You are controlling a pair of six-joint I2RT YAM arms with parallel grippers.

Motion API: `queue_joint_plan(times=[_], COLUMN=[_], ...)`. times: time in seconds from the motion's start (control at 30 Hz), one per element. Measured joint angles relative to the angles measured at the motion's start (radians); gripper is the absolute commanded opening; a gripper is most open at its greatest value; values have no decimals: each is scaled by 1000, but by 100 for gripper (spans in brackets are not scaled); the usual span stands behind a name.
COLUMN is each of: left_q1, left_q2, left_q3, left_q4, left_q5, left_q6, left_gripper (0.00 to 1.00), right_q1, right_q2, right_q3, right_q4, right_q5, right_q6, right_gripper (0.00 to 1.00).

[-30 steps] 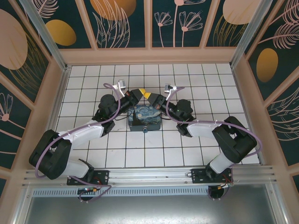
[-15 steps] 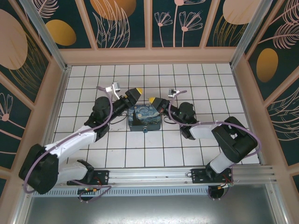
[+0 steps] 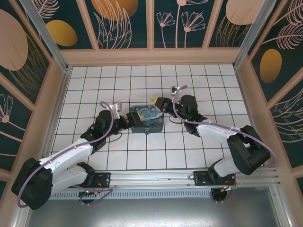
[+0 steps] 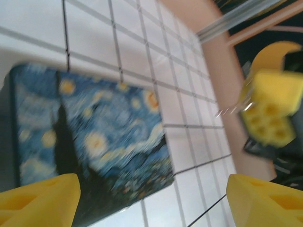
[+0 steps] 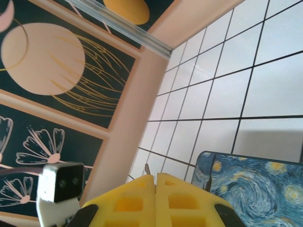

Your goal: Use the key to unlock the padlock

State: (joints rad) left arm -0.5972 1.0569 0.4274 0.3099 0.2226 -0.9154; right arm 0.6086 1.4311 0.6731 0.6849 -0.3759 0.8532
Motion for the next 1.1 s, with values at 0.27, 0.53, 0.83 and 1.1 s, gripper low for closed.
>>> queue_joint_plan(times=[0.27, 0.53, 0.83, 1.1], left_q1=[-23, -108, -164, -196], left_q2=[-37, 53, 197, 320], left_q3=[-133, -140, -100, -79], left_q4=[34, 81, 116, 201], left_q5=[5, -16, -56, -59], left_q6=[17, 68, 137, 164], left_gripper=[71, 67, 61, 60], right_q1=[-7, -7, -6, -5], right_q2=[87, 150, 191, 227], right_q3=[59, 19, -54, -54], right_q4=[-75, -10, 122, 173], right_q5=[-72, -105, -104, -95], right_q6=[-6, 66, 149, 177], right_gripper=[0, 0, 0, 0])
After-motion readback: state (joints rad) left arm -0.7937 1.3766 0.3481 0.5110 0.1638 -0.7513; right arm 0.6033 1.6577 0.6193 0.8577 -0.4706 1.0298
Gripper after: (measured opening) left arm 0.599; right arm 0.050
